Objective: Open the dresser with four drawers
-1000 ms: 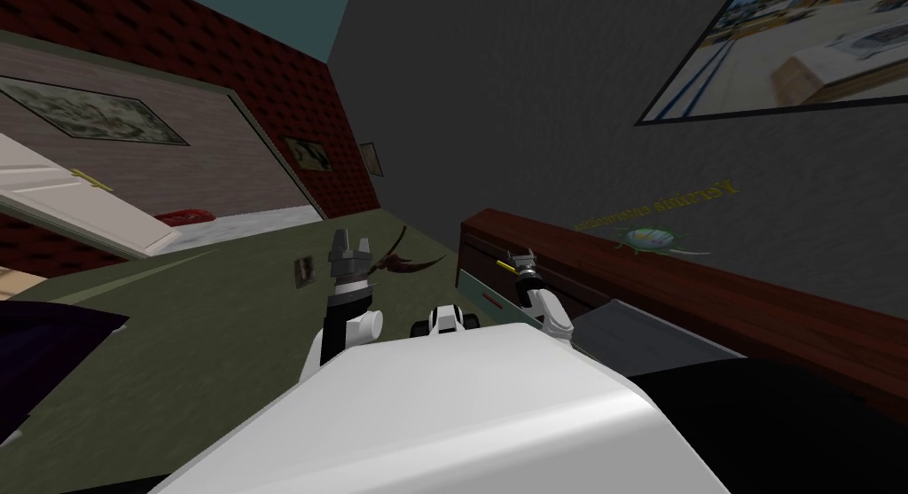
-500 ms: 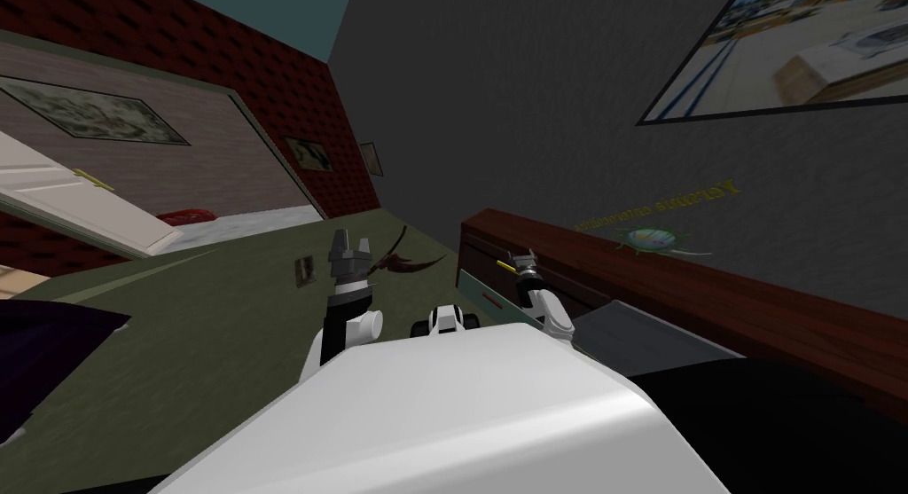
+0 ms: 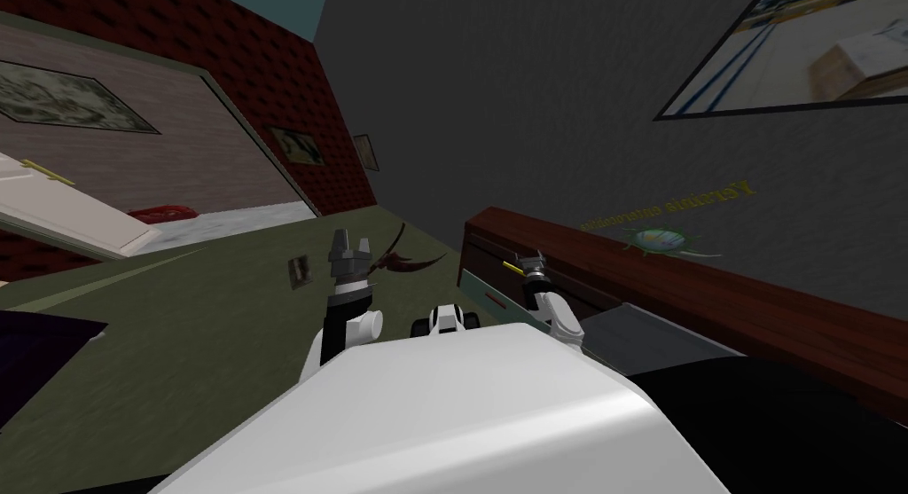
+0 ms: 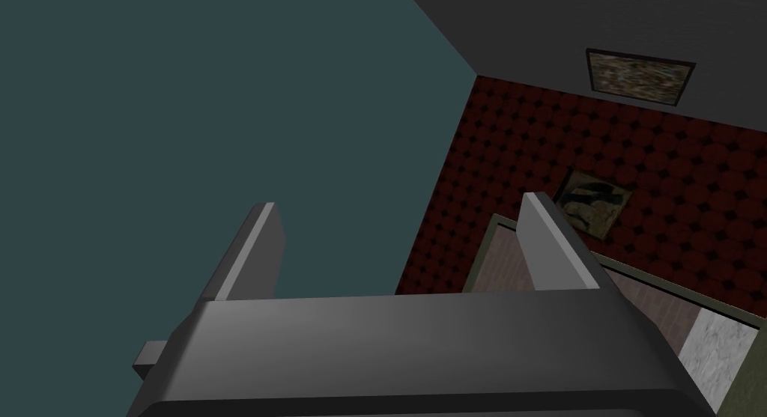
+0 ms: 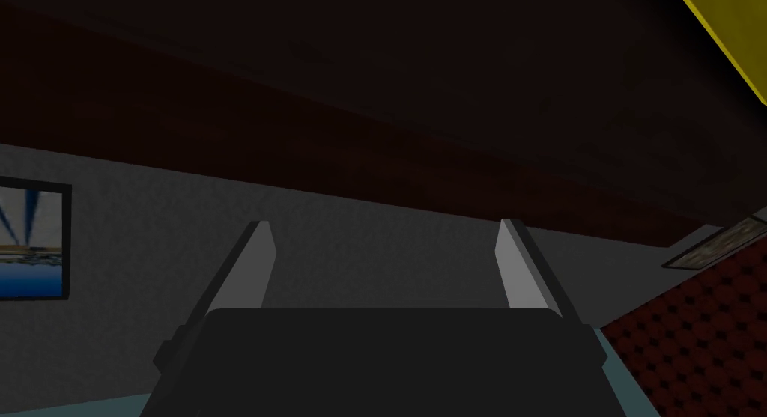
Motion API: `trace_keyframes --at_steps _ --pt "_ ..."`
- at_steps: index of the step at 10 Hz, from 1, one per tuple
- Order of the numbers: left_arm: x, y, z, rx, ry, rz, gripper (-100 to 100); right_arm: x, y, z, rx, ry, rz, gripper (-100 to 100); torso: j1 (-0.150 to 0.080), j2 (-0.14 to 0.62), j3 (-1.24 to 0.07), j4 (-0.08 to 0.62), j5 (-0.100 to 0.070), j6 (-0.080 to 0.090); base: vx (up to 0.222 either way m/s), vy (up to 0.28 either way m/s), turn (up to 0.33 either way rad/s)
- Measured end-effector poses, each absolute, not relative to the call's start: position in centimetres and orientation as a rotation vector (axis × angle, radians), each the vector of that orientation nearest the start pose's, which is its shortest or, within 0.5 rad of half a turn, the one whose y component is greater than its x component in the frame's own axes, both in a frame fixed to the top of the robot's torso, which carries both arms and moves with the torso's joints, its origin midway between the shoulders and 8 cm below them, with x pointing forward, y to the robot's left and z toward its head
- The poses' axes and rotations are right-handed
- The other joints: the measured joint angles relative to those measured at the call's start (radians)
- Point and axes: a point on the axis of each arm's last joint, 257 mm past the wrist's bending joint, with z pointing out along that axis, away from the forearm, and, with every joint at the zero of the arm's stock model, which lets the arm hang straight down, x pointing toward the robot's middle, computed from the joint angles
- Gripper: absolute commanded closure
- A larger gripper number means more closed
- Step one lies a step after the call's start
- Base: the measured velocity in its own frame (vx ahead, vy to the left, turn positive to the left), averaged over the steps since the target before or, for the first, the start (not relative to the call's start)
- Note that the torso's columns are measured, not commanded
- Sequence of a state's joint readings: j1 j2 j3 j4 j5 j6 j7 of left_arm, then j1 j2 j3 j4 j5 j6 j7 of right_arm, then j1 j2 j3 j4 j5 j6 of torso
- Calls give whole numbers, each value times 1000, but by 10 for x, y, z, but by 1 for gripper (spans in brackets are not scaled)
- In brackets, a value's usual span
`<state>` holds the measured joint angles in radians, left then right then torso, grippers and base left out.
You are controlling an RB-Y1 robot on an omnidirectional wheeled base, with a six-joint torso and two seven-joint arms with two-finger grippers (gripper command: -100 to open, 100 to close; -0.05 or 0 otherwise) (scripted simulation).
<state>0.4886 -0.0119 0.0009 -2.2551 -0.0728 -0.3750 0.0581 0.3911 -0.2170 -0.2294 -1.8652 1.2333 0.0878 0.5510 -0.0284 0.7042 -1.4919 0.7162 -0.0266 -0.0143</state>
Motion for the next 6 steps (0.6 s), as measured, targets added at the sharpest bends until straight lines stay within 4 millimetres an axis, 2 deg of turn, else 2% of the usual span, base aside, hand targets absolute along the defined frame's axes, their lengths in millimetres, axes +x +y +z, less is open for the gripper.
trace_keyframes --at_steps 6 --pt "370 278 -8 -761 720 -1275 0 392 -471 -226 -153 1658 -757 -100 0 0 1 -2 -4 2 25 24 -14"
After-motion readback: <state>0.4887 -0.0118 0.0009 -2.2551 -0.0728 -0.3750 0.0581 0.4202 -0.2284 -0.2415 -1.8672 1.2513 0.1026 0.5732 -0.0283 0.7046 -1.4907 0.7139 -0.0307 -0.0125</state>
